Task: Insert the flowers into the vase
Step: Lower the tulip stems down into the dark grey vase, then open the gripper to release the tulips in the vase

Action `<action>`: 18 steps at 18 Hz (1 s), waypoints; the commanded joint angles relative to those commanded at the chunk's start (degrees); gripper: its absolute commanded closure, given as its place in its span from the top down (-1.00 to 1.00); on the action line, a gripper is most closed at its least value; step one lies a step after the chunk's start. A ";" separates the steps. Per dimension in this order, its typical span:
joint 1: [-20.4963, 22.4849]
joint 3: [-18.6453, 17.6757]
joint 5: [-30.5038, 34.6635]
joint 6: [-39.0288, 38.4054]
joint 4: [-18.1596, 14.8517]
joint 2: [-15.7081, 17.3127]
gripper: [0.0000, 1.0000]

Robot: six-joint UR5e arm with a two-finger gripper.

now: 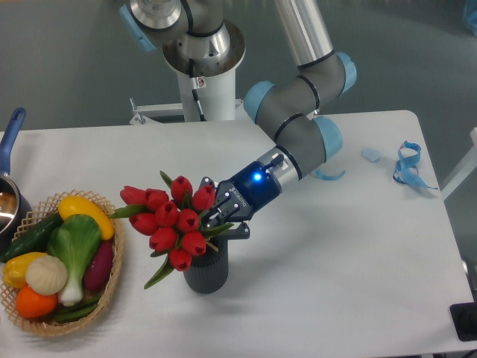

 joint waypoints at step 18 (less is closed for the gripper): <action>2.02 -0.17 0.00 1.58 0.09 0.52 1.00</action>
